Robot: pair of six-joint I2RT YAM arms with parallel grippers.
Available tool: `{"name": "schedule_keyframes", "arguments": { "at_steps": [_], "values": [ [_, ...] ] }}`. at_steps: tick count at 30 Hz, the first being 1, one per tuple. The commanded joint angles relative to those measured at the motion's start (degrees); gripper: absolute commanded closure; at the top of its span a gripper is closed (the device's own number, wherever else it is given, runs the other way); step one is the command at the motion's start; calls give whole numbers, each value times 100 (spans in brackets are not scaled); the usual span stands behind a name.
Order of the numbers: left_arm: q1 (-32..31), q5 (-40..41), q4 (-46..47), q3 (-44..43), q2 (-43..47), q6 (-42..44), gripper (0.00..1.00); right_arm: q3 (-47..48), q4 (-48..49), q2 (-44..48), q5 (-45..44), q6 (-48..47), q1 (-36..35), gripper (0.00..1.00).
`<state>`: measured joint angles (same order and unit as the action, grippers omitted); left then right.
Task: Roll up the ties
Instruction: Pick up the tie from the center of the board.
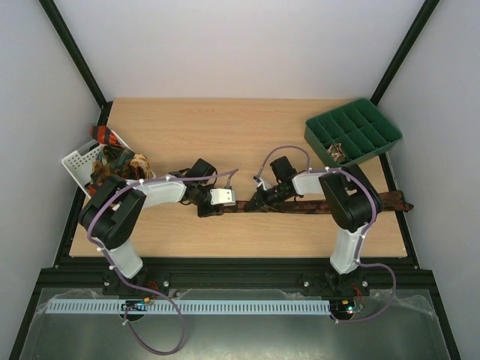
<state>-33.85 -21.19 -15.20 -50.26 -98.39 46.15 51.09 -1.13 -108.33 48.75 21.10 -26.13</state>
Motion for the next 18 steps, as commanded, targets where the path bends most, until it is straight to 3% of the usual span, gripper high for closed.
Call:
{"name": "schedule_keyframes", "arguments": {
  "at_steps": [1, 5, 12, 18],
  "values": [
    [-27, -149, -194, -74, -78, 144, 59, -88, 132, 585, 255, 261, -24, 99],
    [-31, -260, -138, -48, -40, 96, 59, 24, 228, 642, 25, 369, -24, 99],
    [-28, -239, -63, 45, 1, 72, 59, 93, 220, -209, -132, 259, -24, 99],
    [-32, -407, -77, 30, 223, -1, 66, 103, 108, -438, -337, 162, -24, 99]
  ]
}}
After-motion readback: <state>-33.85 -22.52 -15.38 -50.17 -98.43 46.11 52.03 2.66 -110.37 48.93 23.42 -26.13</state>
